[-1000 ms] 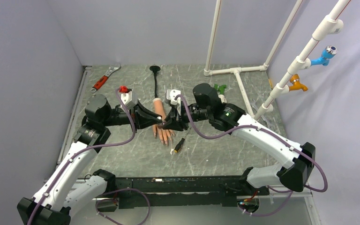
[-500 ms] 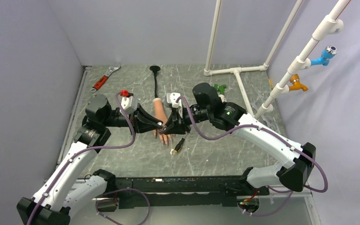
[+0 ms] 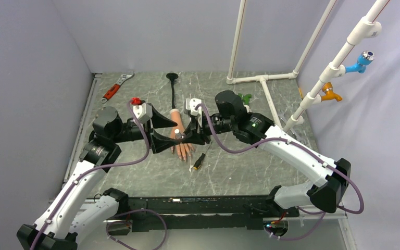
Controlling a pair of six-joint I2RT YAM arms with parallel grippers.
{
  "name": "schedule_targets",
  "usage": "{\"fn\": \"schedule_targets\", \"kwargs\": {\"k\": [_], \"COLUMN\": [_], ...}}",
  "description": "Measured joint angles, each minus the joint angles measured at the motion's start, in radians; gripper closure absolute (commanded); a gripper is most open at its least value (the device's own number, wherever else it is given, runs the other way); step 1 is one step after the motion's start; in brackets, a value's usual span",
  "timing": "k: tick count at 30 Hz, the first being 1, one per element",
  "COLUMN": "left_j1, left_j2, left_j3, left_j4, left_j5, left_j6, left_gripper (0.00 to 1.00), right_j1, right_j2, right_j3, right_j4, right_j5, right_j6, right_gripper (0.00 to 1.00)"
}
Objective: Paint the nails
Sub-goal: Screw the nail polish bottle.
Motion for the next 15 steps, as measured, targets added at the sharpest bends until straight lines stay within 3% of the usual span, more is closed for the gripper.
{"fn": "schedule_targets", "kwargs": {"k": [8, 15], "left_j1": [0.000, 0.000], "left_j2": [0.002, -0.019], "left_j3": [0.002, -0.012], "left_j4": [-0.026, 0.027], "left_j5": [-0.237, -0.326], "left_j6": [-0.046, -0.122], "left_gripper": [0.32, 0.42], "right_j1": [0.000, 0.000], "right_j2": [0.002, 0.040], "right_j3": [-0.003, -0.003], "right_j4": [0.125, 0.168], "right_j5": [0.143, 0.166], "right_j6": [0.079, 0.111], "right_gripper": [1.00, 1.00]}}
